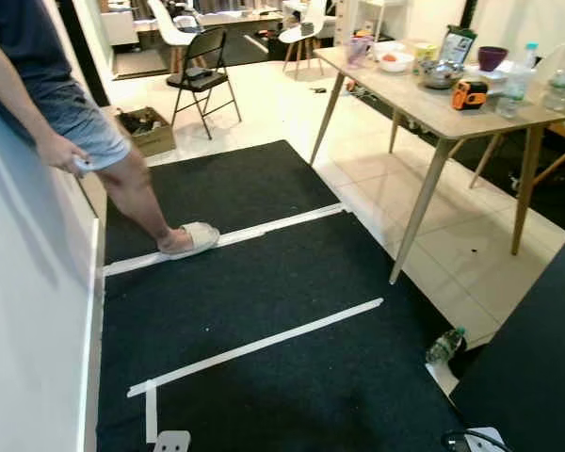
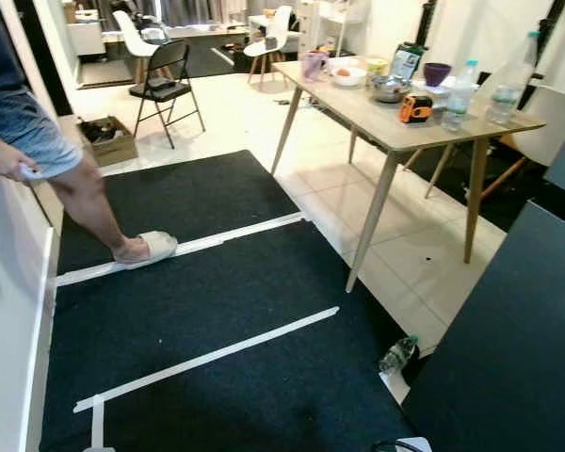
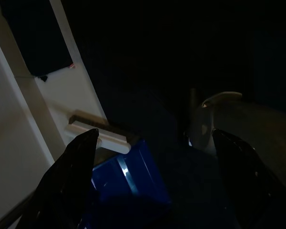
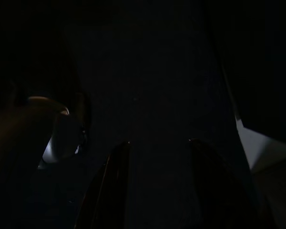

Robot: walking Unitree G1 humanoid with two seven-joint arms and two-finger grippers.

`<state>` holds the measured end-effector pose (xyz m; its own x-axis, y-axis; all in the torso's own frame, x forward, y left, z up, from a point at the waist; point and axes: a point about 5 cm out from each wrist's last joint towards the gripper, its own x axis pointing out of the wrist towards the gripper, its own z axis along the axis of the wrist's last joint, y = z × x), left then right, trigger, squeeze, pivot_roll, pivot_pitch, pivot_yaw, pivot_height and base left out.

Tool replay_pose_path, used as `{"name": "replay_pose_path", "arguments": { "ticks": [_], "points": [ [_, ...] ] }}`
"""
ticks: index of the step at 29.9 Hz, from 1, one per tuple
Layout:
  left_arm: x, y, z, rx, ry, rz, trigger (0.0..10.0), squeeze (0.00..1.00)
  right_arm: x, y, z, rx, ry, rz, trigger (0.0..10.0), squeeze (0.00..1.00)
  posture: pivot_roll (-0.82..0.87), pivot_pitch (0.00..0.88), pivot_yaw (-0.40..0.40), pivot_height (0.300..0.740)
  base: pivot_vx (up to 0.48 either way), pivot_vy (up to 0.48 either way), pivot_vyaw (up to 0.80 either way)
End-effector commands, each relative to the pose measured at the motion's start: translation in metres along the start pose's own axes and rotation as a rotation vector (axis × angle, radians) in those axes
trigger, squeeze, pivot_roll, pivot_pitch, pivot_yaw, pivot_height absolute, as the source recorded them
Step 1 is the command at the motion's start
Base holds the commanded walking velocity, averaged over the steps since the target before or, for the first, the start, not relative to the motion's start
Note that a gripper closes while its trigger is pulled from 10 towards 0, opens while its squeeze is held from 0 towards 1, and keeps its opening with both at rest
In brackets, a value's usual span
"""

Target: Restocking fridge

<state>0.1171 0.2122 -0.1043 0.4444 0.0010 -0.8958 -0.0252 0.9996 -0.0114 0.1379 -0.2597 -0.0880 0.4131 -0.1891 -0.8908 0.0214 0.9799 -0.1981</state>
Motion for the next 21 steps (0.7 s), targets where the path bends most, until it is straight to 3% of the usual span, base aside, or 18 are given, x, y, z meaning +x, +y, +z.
{"name": "replay_pose_path", "arguments": {
  "ticks": [1, 3, 4, 6, 8, 13, 21],
  "points": [
    [-0.002, 0.0, -0.011, 0.003, 0.044, -0.004, 10.0, 0.0, 0.0, 0.002, 0.002, 0.026, -0.003, -0.005, 10.0, 0.0, -0.03, 0.0, -0.005, 0.74, 0.341, 0.0, 0.0],
    [-0.002, 0.001, -0.011, 0.008, 0.047, -0.004, 10.0, 0.0, 0.001, 0.005, 0.004, 0.026, -0.011, 0.008, 10.0, 0.0, -0.03, 0.0, -0.016, 0.74, 0.341, 0.0, 0.0],
    [-0.002, 0.005, -0.009, 0.024, 0.042, -0.005, 10.0, 0.0, 0.001, 0.012, 0.001, -0.033, 0.004, 0.04, 10.0, 0.0, -0.03, 0.0, -0.007, 0.74, 0.345, 0.0, 0.0],
    [-0.003, 0.01, -0.006, -0.012, 0.025, 0.014, 10.0, 0.0, 0.0, 0.012, -0.007, -0.06, 0.024, 0.048, 10.0, 0.0, -0.04, 0.0, 0.004, 0.74, 0.337, 0.0, 0.0],
    [-0.003, 0.008, -0.007, -0.006, 0.028, 0.008, 10.0, 0.0, 0.0, 0.005, -0.009, -0.008, 0.031, 0.021, 10.0, 0.0, -0.05, 0.0, 0.008, 0.74, 0.352, 0.0, 0.0],
    [-0.002, 0.004, -0.006, -0.011, 0.024, 0.007, 10.0, 0.0, -0.001, 0.0, -0.013, 0.018, 0.039, -0.007, 10.0, 0.0, -0.04, 0.0, 0.016, 0.74, 0.354, 0.0, 0.0],
    [-0.001, 0.0, -0.007, -0.009, 0.024, -0.013, 10.0, 0.0, -0.001, 0.013, -0.02, 0.043, 0.064, 0.014, 10.0, 0.0, -0.04, 0.0, 0.035, 0.74, 0.351, 0.0, 0.0]
  ]
}}
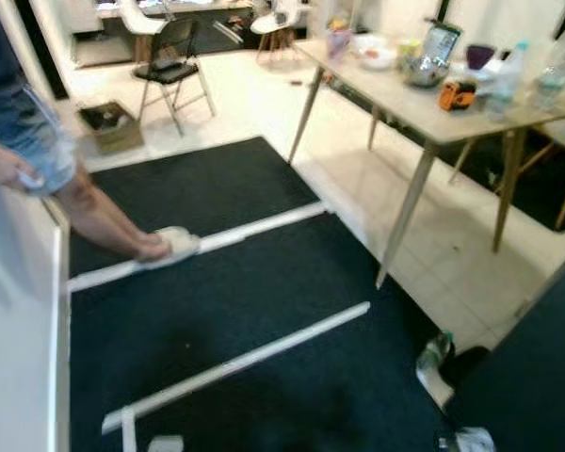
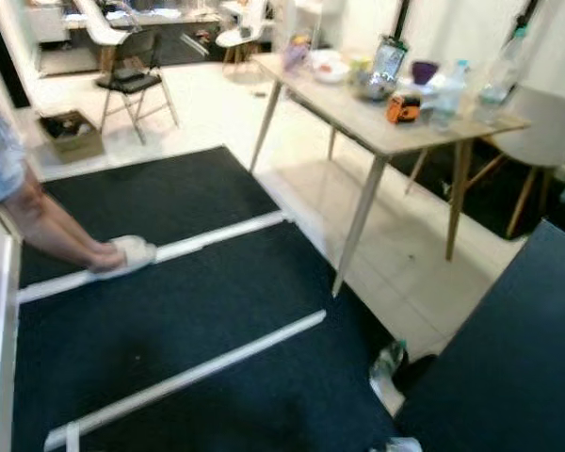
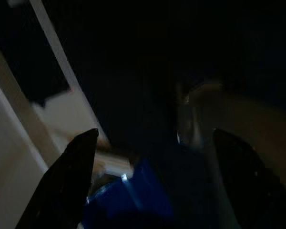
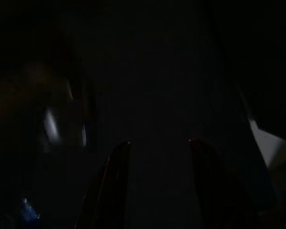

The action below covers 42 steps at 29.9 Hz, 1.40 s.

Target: Restocking fridge

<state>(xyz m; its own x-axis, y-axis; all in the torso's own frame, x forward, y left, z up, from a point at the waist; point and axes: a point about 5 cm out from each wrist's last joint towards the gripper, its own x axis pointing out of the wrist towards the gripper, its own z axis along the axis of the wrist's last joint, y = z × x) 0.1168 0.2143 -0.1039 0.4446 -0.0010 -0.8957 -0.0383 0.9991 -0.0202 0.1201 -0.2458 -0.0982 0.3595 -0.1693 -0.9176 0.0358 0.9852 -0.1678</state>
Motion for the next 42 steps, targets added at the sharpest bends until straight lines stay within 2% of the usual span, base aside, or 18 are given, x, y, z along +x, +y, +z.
{"name": "replay_pose_path", "arguments": {
  "ticks": [1, 6, 11, 21, 29, 42],
  "points": [
    [-0.001, -0.003, -0.009, 0.023, 0.037, -0.017, 10.0, 0.0, 0.0, -0.002, 0.003, 0.032, -0.006, -0.011, 10.0, 0.0, -0.04, 0.0, 0.042, 0.74, 0.352, 0.0, 0.0],
    [0.0, -0.006, -0.01, 0.036, 0.047, -0.03, 10.0, 0.0, 0.0, -0.003, 0.002, 0.032, 0.007, -0.01, 10.0, 0.0, -0.03, 0.0, 0.038, 0.74, 0.343, 0.0, -0.49],
    [0.003, -0.01, 0.004, 0.034, 0.005, -0.036, 10.0, 0.0, 0.0, -0.003, 0.004, -0.007, 0.009, -0.013, 10.0, 0.0, -0.02, 0.0, 0.011, 0.74, 0.343, 0.0, -0.48],
    [0.002, -0.02, -0.009, 0.043, 0.044, -0.063, 10.0, 0.0, 0.001, 0.0, 0.012, -0.046, -0.007, 0.004, 10.0, 0.0, -0.02, 0.0, 0.007, 0.74, 0.338, 0.0, 0.0],
    [0.001, -0.019, -0.014, 0.054, 0.058, -0.062, 10.0, 0.0, 0.001, 0.003, 0.006, -0.053, 0.01, 0.013, 10.0, 0.0, -0.02, 0.0, 0.011, 0.74, 0.337, 0.0, 0.0],
    [0.002, -0.017, -0.008, 0.073, 0.041, -0.066, 10.0, 0.0, 0.0, 0.003, 0.0, -0.042, 0.026, 0.01, 10.0, 0.0, -0.02, 0.0, 0.022, 0.74, 0.336, 0.0, 0.0]
  ]
}}
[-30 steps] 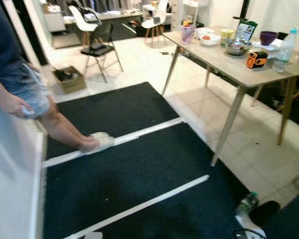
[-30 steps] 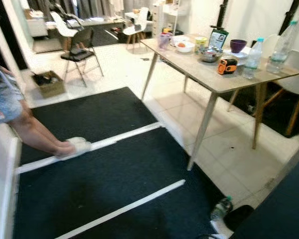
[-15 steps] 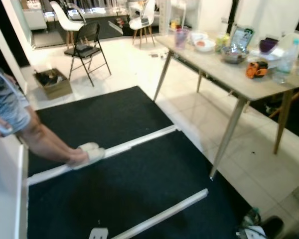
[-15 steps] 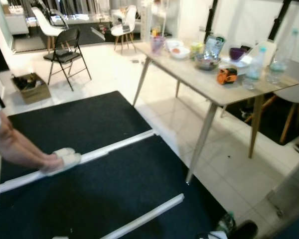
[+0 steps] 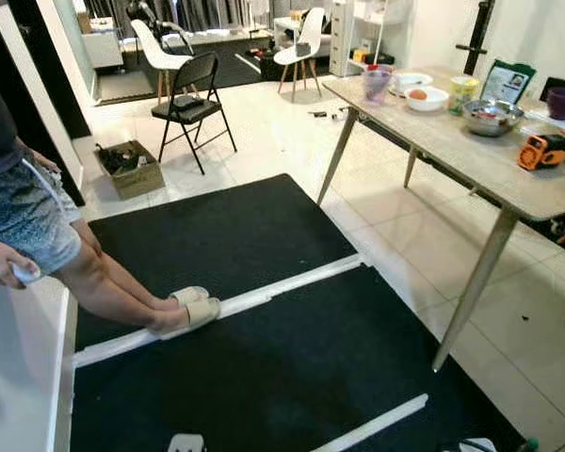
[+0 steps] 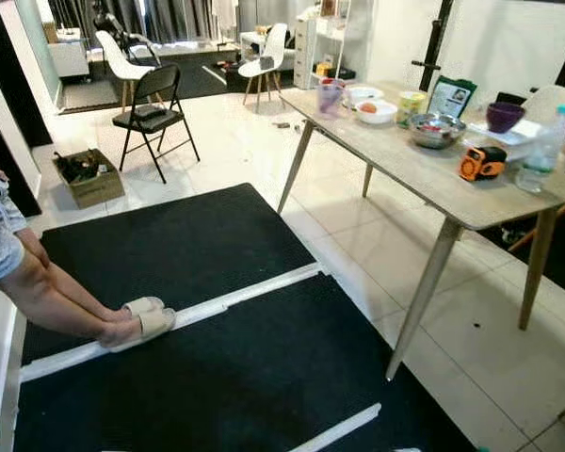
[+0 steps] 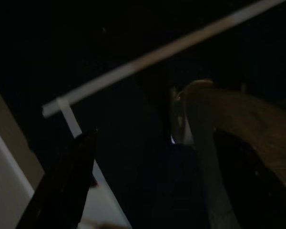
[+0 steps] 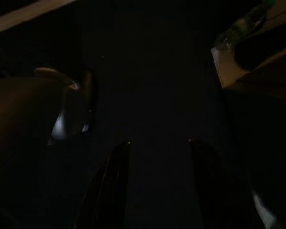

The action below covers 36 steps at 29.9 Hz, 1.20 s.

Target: Restocking fridge

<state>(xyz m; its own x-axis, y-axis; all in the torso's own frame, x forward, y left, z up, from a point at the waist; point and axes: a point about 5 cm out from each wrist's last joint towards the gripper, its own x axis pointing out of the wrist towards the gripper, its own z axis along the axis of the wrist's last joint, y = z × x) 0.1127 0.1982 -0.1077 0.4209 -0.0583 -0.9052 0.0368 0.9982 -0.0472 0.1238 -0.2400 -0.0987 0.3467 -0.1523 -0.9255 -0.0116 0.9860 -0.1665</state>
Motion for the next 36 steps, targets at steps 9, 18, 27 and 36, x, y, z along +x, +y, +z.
{"name": "replay_pose_path", "arguments": {
  "ticks": [9, 18, 27, 36],
  "points": [
    [0.0001, -0.0026, -0.0036, 0.017, 0.022, -0.013, 10.0, 0.0, -0.0004, -0.0023, -0.0024, 0.005, 0.003, -0.006, 10.0, 0.0, -0.02, 0.0, 0.021, 0.74, 0.333, 0.0, 0.0],
    [-0.0002, -0.0033, -0.0058, 0.018, 0.027, -0.016, 10.0, 0.0, -0.0003, -0.0019, -0.0029, 0.004, 0.009, -0.006, 10.0, 0.0, -0.02, 0.0, 0.019, 0.74, 0.328, 0.0, 0.0],
    [0.0005, -0.0061, -0.0046, 0.022, 0.024, -0.023, 10.0, 0.0, -0.0003, -0.0017, -0.0031, 0.003, 0.013, -0.003, 10.0, 0.0, -0.03, 0.0, 0.017, 0.74, 0.323, 0.0, 0.0],
    [0.0007, -0.0067, -0.0042, 0.024, 0.024, -0.023, 10.0, 0.0, 0.0, 0.0013, -0.0031, -0.012, 0.019, 0.011, 10.0, 0.0, -0.02, 0.0, 0.018, 0.74, 0.322, 0.0, -0.67]
  ]
}}
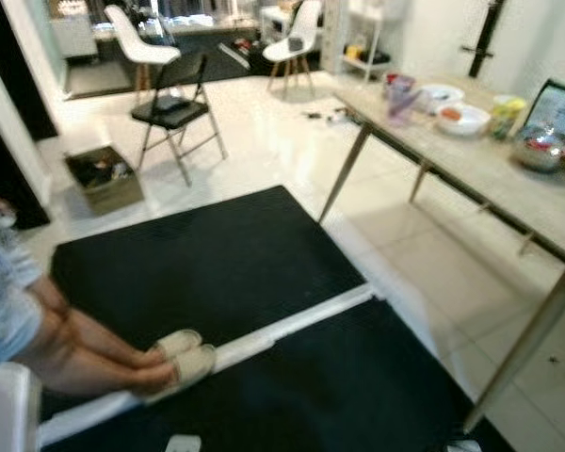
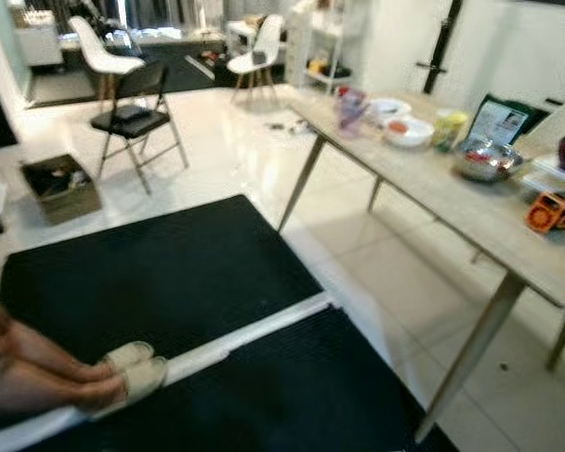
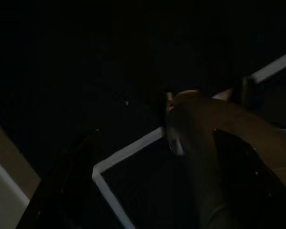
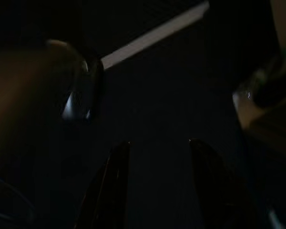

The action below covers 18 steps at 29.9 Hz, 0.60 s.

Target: Restocking fridge

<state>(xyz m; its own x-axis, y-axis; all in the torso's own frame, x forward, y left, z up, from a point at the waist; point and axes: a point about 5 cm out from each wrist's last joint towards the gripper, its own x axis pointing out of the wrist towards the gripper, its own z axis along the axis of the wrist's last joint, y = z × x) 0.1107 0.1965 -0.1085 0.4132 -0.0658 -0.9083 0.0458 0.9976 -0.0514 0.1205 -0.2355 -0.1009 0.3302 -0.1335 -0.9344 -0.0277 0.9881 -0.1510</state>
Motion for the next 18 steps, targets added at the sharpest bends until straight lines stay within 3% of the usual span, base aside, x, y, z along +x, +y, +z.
{"name": "replay_pose_path", "arguments": {
  "ticks": [1, 18],
  "points": [
    [0.0007, -0.0048, -0.0024, 0.017, 0.017, -0.015, 10.0, 0.0, -0.0003, -0.0034, 0.0002, -0.002, 0.003, -0.009, 10.0, 0.0, -0.02, 0.0, 0.018, 0.74, 0.319, 0.0, -0.78],
    [0.0003, -0.0032, -0.003, 0.021, 0.019, -0.013, 10.0, 0.0, -0.0002, -0.0016, -0.0019, 0.003, 0.006, -0.006, 10.0, 0.0, -0.02, 0.0, 0.021, 0.74, 0.313, 0.0, -0.78]
  ]
}}
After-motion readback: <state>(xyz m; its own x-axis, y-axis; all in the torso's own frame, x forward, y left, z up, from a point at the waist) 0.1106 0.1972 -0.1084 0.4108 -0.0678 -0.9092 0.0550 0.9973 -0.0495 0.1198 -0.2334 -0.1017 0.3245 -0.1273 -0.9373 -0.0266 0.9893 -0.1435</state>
